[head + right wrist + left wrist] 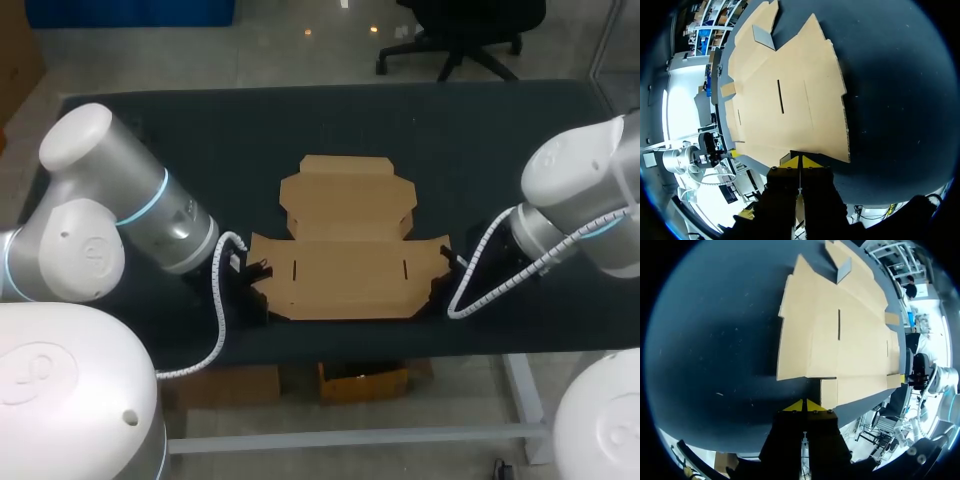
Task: Assemble the packaging by folding the flat box into shape, placing the metal phone stand inside, and closing the box properly
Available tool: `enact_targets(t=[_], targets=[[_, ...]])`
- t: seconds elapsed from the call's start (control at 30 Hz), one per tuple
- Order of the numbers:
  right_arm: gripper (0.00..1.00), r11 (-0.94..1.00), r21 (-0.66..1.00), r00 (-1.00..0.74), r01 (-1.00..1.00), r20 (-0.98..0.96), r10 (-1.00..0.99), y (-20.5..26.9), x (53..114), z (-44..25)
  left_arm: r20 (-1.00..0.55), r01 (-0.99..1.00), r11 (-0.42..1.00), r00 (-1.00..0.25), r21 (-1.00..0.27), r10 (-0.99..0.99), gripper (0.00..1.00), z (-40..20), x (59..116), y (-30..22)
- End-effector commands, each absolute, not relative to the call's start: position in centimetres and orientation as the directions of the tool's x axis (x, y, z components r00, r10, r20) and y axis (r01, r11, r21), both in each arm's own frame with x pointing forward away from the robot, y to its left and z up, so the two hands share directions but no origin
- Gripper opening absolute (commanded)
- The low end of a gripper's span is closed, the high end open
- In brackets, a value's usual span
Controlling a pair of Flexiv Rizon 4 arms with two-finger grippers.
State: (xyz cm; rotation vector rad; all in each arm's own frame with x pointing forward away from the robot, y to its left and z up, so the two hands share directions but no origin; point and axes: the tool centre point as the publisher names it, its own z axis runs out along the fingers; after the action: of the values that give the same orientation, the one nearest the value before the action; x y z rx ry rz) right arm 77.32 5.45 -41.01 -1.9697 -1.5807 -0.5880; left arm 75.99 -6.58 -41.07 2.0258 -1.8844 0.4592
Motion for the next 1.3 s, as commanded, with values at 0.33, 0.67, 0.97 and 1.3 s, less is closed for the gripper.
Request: enact_targets(t=[0.33,0.67,0.97,1.3], targets=[[0.0,-0.164,-0.144,0.218,0.976,0.638,0.739,5.3,77.3,-41.0,0.462,-0.999,-0.041,0.047,0.024,-0.886,0.0,-40.8,76.5,-7.1],[0.0,-0.161,-0.145,0.217,0.976,0.638,0.739,5.3,77.3,-41.1,0.465,-0.999,-0.016,0.029,0.031,-0.885,0.0,-41.1,76.4,-7.5],[0.0,-0.159,-0.143,0.214,0.977,0.636,0.741,5.4,77.3,-41.0,0.463,-1.0,0.004,0.003,0.014,-0.886,0.0,-40.4,76.3,-8.0],[0.0,-0.154,-0.14,0.208,0.978,0.635,0.744,5.5,77.3,-41.0,0.438,-0.999,0.039,-0.037,-0.005,-0.898,0.0,-39.8,76.2,-9.0]])
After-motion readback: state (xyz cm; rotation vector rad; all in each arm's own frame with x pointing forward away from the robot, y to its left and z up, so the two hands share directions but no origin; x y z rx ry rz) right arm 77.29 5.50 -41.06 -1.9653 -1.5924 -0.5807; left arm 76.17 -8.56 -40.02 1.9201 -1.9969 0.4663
